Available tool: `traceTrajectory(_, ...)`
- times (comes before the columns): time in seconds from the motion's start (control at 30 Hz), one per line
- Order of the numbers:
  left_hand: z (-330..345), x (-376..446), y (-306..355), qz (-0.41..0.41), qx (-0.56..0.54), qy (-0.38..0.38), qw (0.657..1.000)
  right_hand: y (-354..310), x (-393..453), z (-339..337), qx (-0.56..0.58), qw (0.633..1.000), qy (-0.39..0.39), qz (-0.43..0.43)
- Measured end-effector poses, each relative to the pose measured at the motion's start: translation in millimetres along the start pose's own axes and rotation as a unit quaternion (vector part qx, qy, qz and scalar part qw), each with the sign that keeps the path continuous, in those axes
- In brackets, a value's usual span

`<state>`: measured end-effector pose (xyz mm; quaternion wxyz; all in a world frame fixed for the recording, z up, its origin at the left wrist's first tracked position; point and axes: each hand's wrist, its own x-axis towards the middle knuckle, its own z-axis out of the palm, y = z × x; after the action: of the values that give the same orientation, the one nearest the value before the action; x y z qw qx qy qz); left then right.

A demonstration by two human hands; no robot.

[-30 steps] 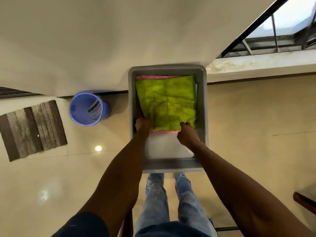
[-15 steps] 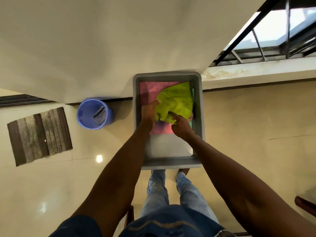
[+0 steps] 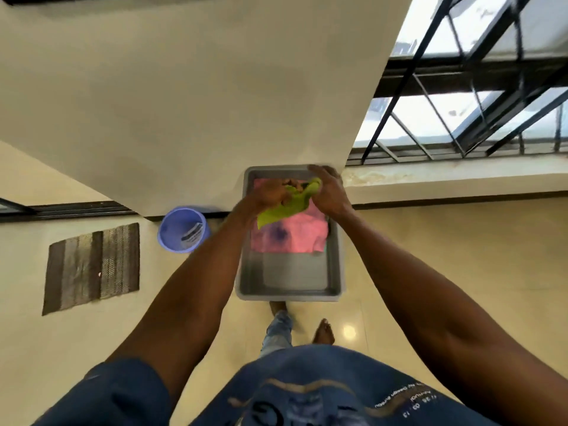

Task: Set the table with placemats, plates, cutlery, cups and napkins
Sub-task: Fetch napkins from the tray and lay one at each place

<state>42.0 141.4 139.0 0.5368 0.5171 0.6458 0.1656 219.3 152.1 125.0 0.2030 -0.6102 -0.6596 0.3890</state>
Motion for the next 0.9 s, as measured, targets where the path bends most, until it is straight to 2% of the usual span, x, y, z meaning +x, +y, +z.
traceTrajectory(0.1, -12, -32, 37, 0.067, 0.083, 0.008, 0.994, -18, -14, -16, -0.131, 0.987, -0.079, -0.042)
traceTrajectory(0.17, -21, -54, 55, 0.113, 0.108, 0.017, 0.988, -24, -24, -25, -0.178, 0.972, -0.137, -0.064)
traceTrajectory(0.27, -38, -71, 66, 0.147, 0.157, 0.049, 0.975, -37, -41, -37, -0.096, 0.980, -0.170, -0.039)
traceTrajectory(0.37, -53, -88, 70, 0.147, 0.167, 0.112, 0.969, -47, -55, -51, -0.009, 0.990, -0.137, -0.028)
traceTrajectory(0.47, -65, -99, 68, 0.132, 0.199, 0.195, 0.951, -58, -62, -63, 0.031, 0.995, -0.086, -0.032)
traceTrajectory(0.57, -69, -110, 70, 0.133, 0.195, 0.231, 0.944, -73, -68, -74, 0.026, 0.993, -0.109, -0.044)
traceTrajectory(0.63, -70, -114, 76, 0.144, 0.188, 0.239, 0.942, -81, -68, -77, -0.027, 0.992, -0.104, -0.064)
traceTrajectory(0.8, -81, -125, 96, 0.175, 0.176, 0.214, 0.945, -107, -61, -71, -0.041, 0.996, -0.066, -0.037)
traceTrajectory(0.9, -92, -127, 107, 0.192, 0.180, 0.196, 0.945, -130, -64, -71, 0.039, 0.995, -0.057, -0.069)
